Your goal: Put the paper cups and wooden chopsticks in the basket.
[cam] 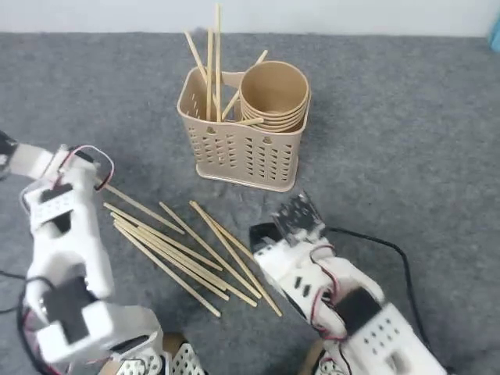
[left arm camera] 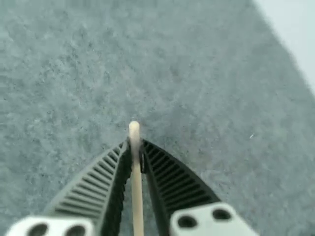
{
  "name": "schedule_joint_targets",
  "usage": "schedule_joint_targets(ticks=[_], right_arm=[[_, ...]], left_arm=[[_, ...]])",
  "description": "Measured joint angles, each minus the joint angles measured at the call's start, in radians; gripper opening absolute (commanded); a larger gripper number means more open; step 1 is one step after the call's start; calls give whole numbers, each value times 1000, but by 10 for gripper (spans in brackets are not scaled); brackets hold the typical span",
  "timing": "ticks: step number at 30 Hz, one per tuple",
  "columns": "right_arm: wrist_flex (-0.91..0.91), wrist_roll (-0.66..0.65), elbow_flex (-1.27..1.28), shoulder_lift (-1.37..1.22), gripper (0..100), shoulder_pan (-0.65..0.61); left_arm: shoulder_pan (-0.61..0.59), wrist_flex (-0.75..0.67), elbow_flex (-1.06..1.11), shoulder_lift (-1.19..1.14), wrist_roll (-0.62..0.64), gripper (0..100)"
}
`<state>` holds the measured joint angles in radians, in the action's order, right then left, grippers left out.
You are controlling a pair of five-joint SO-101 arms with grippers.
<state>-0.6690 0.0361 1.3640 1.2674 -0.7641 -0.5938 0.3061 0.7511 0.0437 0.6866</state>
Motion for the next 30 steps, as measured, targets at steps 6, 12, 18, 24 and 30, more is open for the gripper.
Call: schedule_joint_targets(ticks=[6, 12, 18, 24, 30], right_arm=[[183, 2, -215, -457, 9, -44], [284, 2, -499, -968, 10, -83], [287, 44, -692, -1298, 107, -115], [293, 54, -736, -1386, 97, -115], [293, 54, -760, -1387, 28, -115]], left_arm=[[-11, 17, -34, -35, 3, 13], [-11, 17, -48, -44, 2, 13], [-11, -5, -49, -44, 5, 13], [-11, -8, -49, -44, 3, 13], [-11, -8, -49, -44, 5, 13]])
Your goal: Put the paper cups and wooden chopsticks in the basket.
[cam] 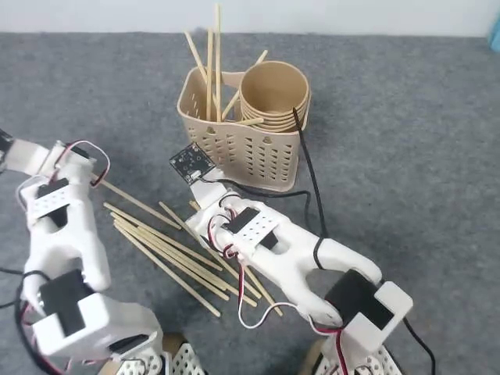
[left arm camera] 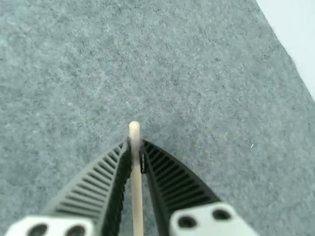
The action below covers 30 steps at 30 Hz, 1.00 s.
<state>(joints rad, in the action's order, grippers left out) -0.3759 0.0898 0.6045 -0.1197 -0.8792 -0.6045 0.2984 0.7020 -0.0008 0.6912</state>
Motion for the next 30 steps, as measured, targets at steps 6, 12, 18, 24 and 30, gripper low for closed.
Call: schedule_joint_targets(ticks=[6, 12, 18, 24, 30], right_arm=[[0, 3, 0, 0, 20, 3], [0, 3, 0, 0, 21, 6], [0, 5, 0, 0, 102, 6], [0, 5, 0, -38, 93, 6], [0, 5, -58, -118, 80, 11]], left_arm=[[0, 0, 0, 0, 0, 13], [0, 0, 0, 0, 0, 13], [0, 0, 0, 0, 0, 13], [0, 0, 0, 0, 0, 13], [0, 0, 0, 0, 0, 13]])
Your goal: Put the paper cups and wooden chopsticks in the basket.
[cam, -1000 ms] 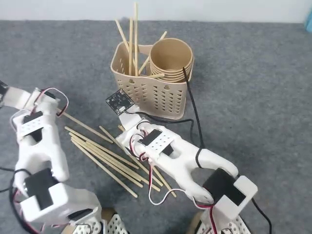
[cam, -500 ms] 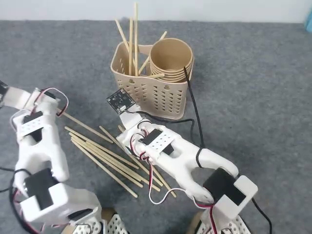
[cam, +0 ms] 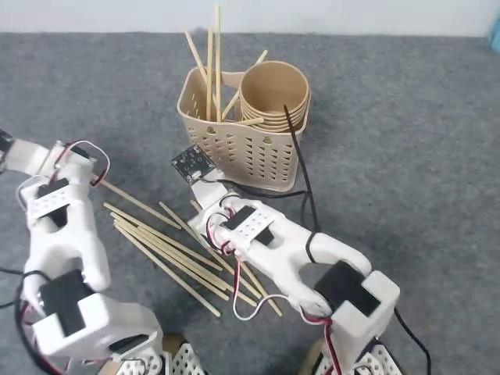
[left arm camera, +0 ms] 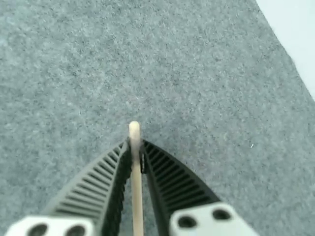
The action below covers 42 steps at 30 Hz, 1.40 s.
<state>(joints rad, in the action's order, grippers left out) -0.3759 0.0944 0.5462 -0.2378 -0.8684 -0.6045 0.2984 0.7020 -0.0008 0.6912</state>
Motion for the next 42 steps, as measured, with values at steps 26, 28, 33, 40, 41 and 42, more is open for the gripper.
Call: schedule_joint_targets(ticks=[26, 28, 33, 40, 41, 42], right_arm=[[-252, 2, 17, 471, 9, 41], [-253, 2, 17, 555, 9, 78], [-164, 2, 17, 726, 9, 149], [94, 14, 18, 901, 9, 163], [137, 31, 18, 919, 9, 163], [180, 51, 18, 934, 9, 163]], left_arm=[[9, 0, 0, 0, -2, 13], [11, 0, 0, 0, -2, 13], [11, 0, 0, 0, -2, 13], [11, 0, 0, 0, -2, 13], [11, 0, 0, 0, -2, 13], [11, 0, 0, 0, -2, 13]])
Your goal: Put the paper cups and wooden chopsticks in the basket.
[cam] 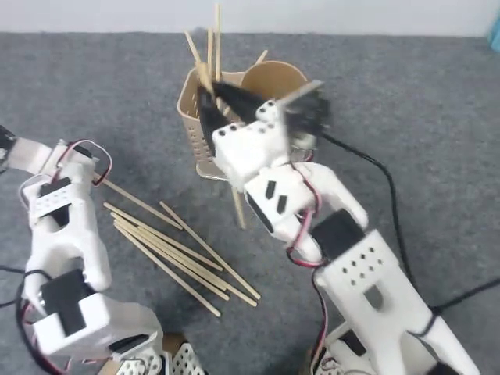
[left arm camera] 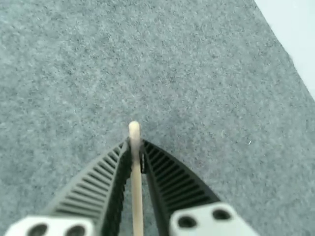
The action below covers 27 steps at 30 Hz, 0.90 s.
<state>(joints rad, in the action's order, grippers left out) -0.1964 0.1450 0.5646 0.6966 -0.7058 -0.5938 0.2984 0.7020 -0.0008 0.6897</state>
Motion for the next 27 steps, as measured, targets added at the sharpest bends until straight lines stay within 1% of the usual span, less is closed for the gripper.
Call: schedule_joint_targets(ticks=[5, 8, 12, 16, 20, 22, 27], right_arm=[[183, 75, -12, 28, 9, 44], [267, 89, -46, 20, 9, 61], [339, 89, -124, -57, 9, 72], [411, 89, -238, -199, 9, 74], [460, 9, -388, -391, 9, 75], [476, -17, -460, -496, 9, 92], [489, -26, -582, -713, 9, 150]], left_arm=[[0, 0, 0, 0, 0, 13], [0, 0, 0, 0, 0, 13], [0, 0, 0, 0, 0, 13], [0, 0, 0, 0, 0, 13], [0, 0, 0, 0, 0, 13], [0, 0, 0, 0, 0, 13], [6, 0, 0, 0, 2, 13]])
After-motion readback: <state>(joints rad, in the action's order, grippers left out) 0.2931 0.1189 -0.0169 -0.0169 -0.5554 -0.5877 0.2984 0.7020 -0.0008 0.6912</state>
